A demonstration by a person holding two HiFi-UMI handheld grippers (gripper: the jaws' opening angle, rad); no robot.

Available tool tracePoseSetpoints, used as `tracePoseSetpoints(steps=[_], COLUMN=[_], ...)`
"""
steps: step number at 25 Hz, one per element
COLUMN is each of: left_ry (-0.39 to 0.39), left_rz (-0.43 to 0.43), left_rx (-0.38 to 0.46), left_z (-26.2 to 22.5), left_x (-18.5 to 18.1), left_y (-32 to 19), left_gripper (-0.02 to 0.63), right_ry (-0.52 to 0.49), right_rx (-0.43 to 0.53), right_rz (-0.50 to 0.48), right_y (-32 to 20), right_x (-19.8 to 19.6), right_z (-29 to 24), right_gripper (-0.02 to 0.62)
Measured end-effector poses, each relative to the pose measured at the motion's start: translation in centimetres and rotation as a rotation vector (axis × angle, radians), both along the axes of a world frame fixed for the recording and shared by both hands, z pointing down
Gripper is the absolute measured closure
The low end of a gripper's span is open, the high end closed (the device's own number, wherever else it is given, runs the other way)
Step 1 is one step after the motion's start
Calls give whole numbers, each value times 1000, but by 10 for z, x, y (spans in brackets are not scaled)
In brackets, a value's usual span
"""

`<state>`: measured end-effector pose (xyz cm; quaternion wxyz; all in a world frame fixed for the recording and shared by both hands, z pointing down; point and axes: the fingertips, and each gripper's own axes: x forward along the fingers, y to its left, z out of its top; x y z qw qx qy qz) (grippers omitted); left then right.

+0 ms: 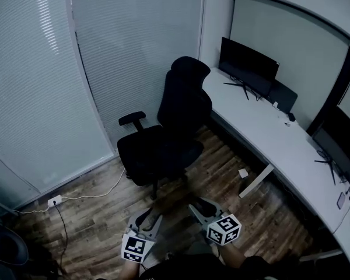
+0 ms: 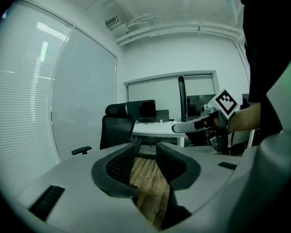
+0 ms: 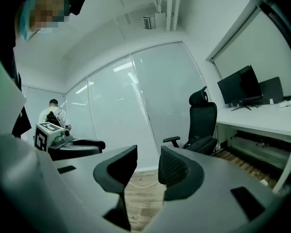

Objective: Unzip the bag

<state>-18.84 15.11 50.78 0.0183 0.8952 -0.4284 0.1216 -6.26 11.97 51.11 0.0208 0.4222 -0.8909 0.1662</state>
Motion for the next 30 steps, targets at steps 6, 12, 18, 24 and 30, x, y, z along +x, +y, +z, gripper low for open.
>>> tracePoseSetpoints(steps=[6,12,18,24,30], left_ry=[-8,-32,-53,-59,-71], left_rz=[2,-59,-112,-180,-259], left_rx=[-21,-46,-54,-77,-81], left_z=[12,22,24,32,43], left_x=[6,13,39,70,94], left_y=[-14,-43,-84,-123,-152], left_gripper=[454,428,425,414,403], right_ry=[2,-1,14,30,53], right_rx=[-30,-62,-89,-109,-116], right_rz=[5,-46,-111,-187,-293], right_y=[-18,-48,-95,-140,-173], right_x=[9,22,44,73,96], right_z=[11,20,29,39,51], right_gripper=[440,439,439,433,426])
